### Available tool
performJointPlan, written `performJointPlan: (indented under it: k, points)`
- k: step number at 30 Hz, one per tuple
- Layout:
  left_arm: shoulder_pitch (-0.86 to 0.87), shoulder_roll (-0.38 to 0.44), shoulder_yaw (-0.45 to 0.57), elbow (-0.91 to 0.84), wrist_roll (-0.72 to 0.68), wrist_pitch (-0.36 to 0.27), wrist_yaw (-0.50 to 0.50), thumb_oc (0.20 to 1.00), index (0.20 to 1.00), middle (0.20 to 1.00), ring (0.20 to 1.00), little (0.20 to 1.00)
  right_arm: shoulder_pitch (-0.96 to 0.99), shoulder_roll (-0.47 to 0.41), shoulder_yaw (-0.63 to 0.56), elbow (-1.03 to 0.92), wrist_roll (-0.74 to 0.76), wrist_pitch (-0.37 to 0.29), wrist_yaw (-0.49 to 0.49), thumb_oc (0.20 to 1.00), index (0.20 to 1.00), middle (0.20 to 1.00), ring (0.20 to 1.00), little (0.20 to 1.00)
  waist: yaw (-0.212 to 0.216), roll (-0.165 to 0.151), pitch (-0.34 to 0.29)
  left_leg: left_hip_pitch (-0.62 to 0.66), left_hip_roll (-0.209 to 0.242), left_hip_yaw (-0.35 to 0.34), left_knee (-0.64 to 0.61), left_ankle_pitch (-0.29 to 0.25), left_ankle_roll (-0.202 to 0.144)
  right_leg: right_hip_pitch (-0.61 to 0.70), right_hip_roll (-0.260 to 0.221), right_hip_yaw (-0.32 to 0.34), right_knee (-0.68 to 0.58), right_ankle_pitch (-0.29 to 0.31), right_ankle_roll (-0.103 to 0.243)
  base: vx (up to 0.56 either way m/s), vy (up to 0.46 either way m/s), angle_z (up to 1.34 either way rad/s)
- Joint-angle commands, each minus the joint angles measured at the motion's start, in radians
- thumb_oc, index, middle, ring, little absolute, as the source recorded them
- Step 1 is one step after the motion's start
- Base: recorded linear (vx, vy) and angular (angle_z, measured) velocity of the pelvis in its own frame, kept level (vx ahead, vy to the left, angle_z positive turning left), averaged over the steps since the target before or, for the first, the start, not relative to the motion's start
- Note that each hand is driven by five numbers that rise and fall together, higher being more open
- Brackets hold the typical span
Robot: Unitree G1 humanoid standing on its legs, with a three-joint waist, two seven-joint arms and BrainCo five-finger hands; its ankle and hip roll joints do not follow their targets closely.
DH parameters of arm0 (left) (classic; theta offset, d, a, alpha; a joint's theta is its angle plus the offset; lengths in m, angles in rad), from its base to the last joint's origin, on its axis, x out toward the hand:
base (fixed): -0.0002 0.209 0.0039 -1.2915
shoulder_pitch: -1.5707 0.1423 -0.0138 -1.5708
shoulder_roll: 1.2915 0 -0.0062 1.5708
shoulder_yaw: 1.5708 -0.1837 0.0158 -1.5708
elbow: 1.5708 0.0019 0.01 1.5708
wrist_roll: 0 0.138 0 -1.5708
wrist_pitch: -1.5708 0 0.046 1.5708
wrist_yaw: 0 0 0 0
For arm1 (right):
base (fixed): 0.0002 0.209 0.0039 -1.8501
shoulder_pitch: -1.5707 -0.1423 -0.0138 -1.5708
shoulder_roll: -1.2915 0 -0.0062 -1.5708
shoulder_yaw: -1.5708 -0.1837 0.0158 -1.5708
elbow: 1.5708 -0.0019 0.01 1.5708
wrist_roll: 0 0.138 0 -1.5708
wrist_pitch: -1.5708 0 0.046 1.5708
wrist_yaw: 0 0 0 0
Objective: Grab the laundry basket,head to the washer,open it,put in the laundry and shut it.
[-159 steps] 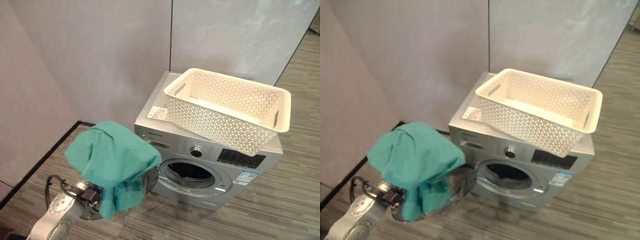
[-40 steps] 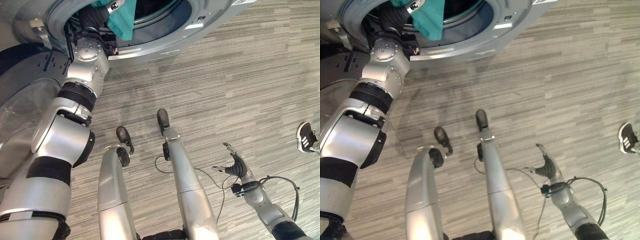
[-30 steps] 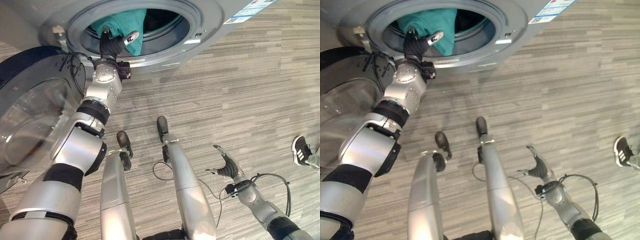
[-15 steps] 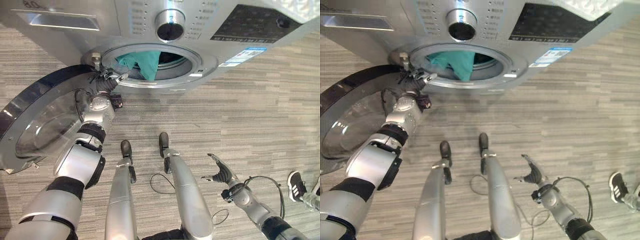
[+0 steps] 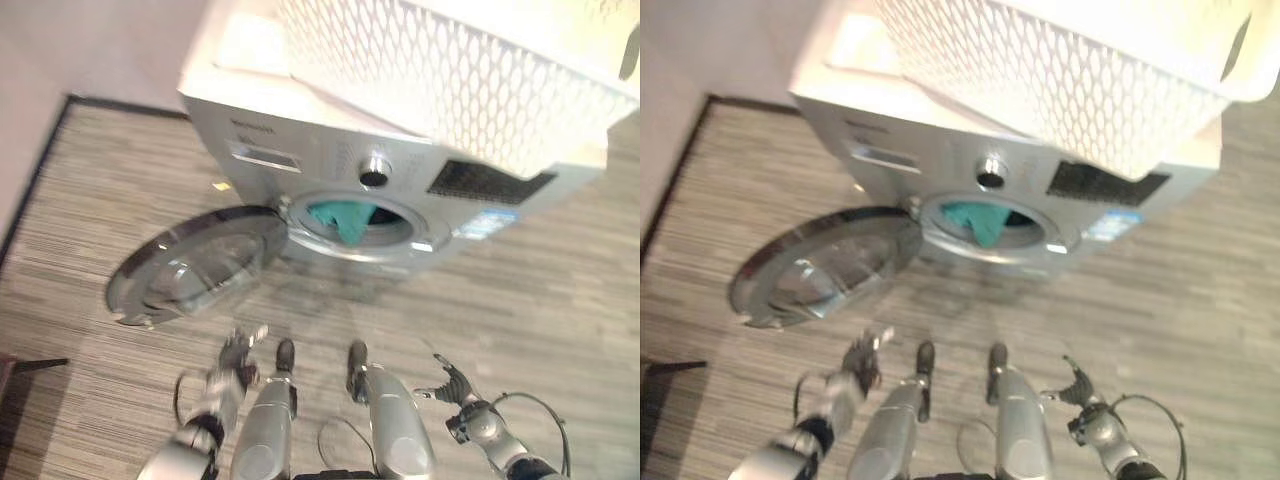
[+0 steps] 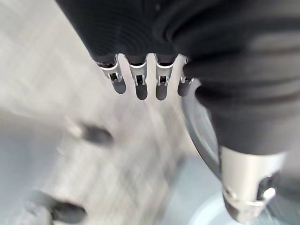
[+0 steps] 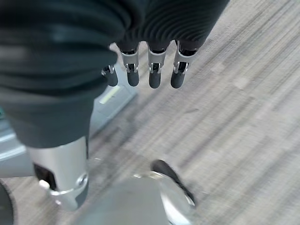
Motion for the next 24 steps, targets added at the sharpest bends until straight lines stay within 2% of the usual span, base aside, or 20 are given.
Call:
performJointPlan:
  k: [1, 5, 7, 8, 9, 10, 12, 13, 15, 16, 18, 19, 21, 23, 24]
  points:
    - [-0.182, 0.018, 0.005, -0.008, 0.114, -0.041, -0.033, 1.0, 1.0, 1.0, 1.0, 1.0, 0.045, -0.025, -0.02, -0.014, 0.075, 0.001, 0.025, 1.0, 1.0, 1.0, 1.0, 1.0, -0.032, -0.045, 0.022, -0.05, -0.03, 0.026, 0.107, 0.008, 0.014, 0.061, 0.032, -0.035, -0.199, 0.129, 0.052, 0.06, -0.038, 0.33]
    - [-0.116, 0.027, 0.004, 0.035, 0.226, -0.032, -0.036, 1.0, 1.0, 1.0, 1.0, 1.0, 0.073, -0.007, -0.051, 0.117, 0.072, 0.015, 0.053, 1.0, 1.0, 1.0, 1.0, 1.0, -0.006, -0.024, -0.043, 0.031, -0.023, -0.007, 0.011, 0.071, -0.008, 0.168, 0.034, -0.103, -0.269, 0.115, 0.046, 0.08, -0.041, 0.36]
    - [-0.109, 0.027, 0.0, 0.037, 0.241, -0.029, -0.04, 1.0, 1.0, 1.0, 1.0, 1.0, 0.08, -0.007, -0.062, 0.132, 0.079, 0.018, 0.06, 1.0, 1.0, 1.0, 1.0, 1.0, -0.006, -0.019, -0.051, 0.04, -0.015, 0.014, 0.003, 0.082, -0.014, 0.189, 0.028, -0.122, -0.281, 0.113, 0.046, 0.01, -0.003, 0.54]
    - [-0.105, 0.026, 0.009, 0.037, 0.24, -0.028, -0.04, 1.0, 1.0, 1.0, 1.0, 1.0, 0.086, -0.006, -0.074, 0.133, 0.091, 0.021, 0.067, 1.0, 1.0, 1.0, 1.0, 1.0, -0.01, -0.017, -0.057, 0.036, -0.002, 0.053, 0.006, 0.089, -0.015, 0.205, 0.017, -0.143, -0.291, 0.114, 0.049, -0.03, 0.053, 0.39]
    - [-0.097, 0.028, 0.036, 0.035, 0.242, -0.03, -0.034, 1.0, 1.0, 1.0, 1.0, 1.0, 0.1, -0.012, -0.093, 0.113, 0.113, 0.022, 0.081, 1.0, 1.0, 1.0, 1.0, 1.0, -0.047, -0.021, -0.077, 0.041, 0.075, 0.238, 0.019, 0.096, -0.014, 0.222, -0.007, -0.18, -0.313, 0.126, 0.056, 0.02, 0.074, 0.33]
    - [-0.099, 0.028, 0.051, 0.035, 0.243, -0.026, -0.034, 1.0, 1.0, 1.0, 1.0, 1.0, 0.104, -0.015, -0.097, 0.111, 0.116, 0.027, 0.088, 1.0, 1.0, 1.0, 1.0, 1.0, -0.052, -0.024, -0.086, 0.054, 0.108, 0.272, 0.065, 0.07, -0.026, 0.232, -0.015, -0.168, -0.311, 0.116, 0.063, 0.03, 0.067, 0.66]
    - [-0.093, 0.032, 0.068, 0.043, 0.247, -0.023, -0.04, 1.0, 1.0, 1.0, 1.0, 1.0, 0.104, -0.017, -0.1, 0.107, 0.112, 0.033, 0.1, 1.0, 1.0, 1.0, 1.0, 1.0, -0.044, -0.029, -0.097, 0.057, 0.107, 0.257, 0.093, 0.073, -0.017, 0.224, -0.022, -0.161, -0.316, 0.138, 0.055, -0.01, 0.097, 0.78]
    - [-0.062, 0.047, 0.092, 0.051, 0.257, -0.024, -0.043, 1.0, 1.0, 1.0, 1.0, 1.0, 0.107, -0.026, -0.103, 0.103, 0.111, 0.035, 0.12, 1.0, 1.0, 1.0, 1.0, 1.0, -0.034, -0.048, -0.115, 0.081, 0.065, 0.162, 0.176, 0.026, -0.013, 0.233, -0.025, -0.118, -0.321, 0.149, 0.056, -0.01, 0.178, 0.25]
    - [-0.043, 0.053, 0.105, 0.05, 0.254, -0.021, -0.045, 1.0, 1.0, 1.0, 1.0, 1.0, 0.116, -0.029, -0.111, 0.104, 0.119, 0.037, 0.131, 1.0, 1.0, 1.0, 1.0, 1.0, -0.035, -0.054, -0.123, 0.106, 0.069, 0.143, 0.189, 0.006, -0.01, 0.237, -0.029, -0.111, -0.322, 0.152, 0.06, 0.05, 0.164, -0.61]
    - [-0.024, 0.061, 0.115, 0.061, 0.263, -0.02, -0.054, 1.0, 1.0, 1.0, 1.0, 1.0, 0.125, -0.032, -0.125, 0.114, 0.122, 0.044, 0.142, 1.0, 1.0, 1.0, 1.0, 1.0, -0.035, -0.054, -0.139, 0.159, 0.073, 0.093, 0.18, -0.008, -0.015, 0.237, -0.036, -0.089, -0.317, 0.16, 0.072, 0.04, 0.147, -0.79]
    - [-0.013, 0.064, 0.119, 0.062, 0.27, -0.016, -0.054, 1.0, 1.0, 1.0, 1.0, 1.0, 0.129, -0.036, -0.14, 0.132, 0.122, 0.045, 0.146, 1.0, 1.0, 1.0, 1.0, 1.0, -0.039, -0.049, -0.146, 0.169, 0.071, 0.074, 0.142, -0.008, -0.016, 0.235, -0.044, -0.083, -0.317, 0.17, 0.086, 0.04, 0.295, -0.3]
    - [0.009, 0.072, 0.125, 0.056, 0.285, -0.023, -0.057, 1.0, 1.0, 1.0, 1.0, 1.0, 0.133, -0.049, -0.159, 0.161, 0.109, 0.054, 0.155, 1.0, 1.0, 1.0, 1.0, 1.0, -0.046, -0.038, -0.156, 0.216, 0.057, 0.095, 0.084, -0.082, -0.007, 0.221, -0.064, -0.064, -0.297, 0.181, 0.106, 0.01, 0.404, 0.0]
    - [0.024, 0.086, 0.132, 0.052, 0.305, -0.021, -0.063, 1.0, 1.0, 1.0, 1.0, 1.0, 0.119, -0.053, -0.172, 0.177, 0.098, 0.058, 0.155, 1.0, 1.0, 1.0, 1.0, 1.0, -0.048, -0.037, -0.162, 0.211, 0.032, 0.11, 0.07, -0.116, 0.008, 0.197, -0.087, -0.039, -0.291, 0.203, 0.124, -0.01, 0.365, -0.11]
    - [0.028, 0.105, 0.12, 0.051, 0.358, -0.028, -0.07, 1.0, 1.0, 1.0, 1.0, 1.0, 0.128, -0.065, -0.206, 0.208, 0.109, 0.059, 0.165, 1.0, 1.0, 1.0, 1.0, 1.0, -0.047, -0.034, -0.16, 0.211, 0.004, 0.131, 0.075, -0.134, 0.023, 0.185, -0.114, -0.016, -0.298, 0.233, 0.14, -0.01, 0.287, -0.34]
    - [0.028, 0.105, 0.12, 0.051, 0.358, -0.028, -0.07, 1.0, 1.0, 1.0, 1.0, 1.0, 0.128, -0.065, -0.206, 0.208, 0.109, 0.059, 0.165, 1.0, 1.0, 1.0, 1.0, 1.0, -0.047, -0.034, -0.16, 0.211, 0.004, 0.131, 0.075, -0.134, 0.023, 0.185, -0.113, -0.016, -0.297, 0.233, 0.14, -0.02, 0.33, -0.37]
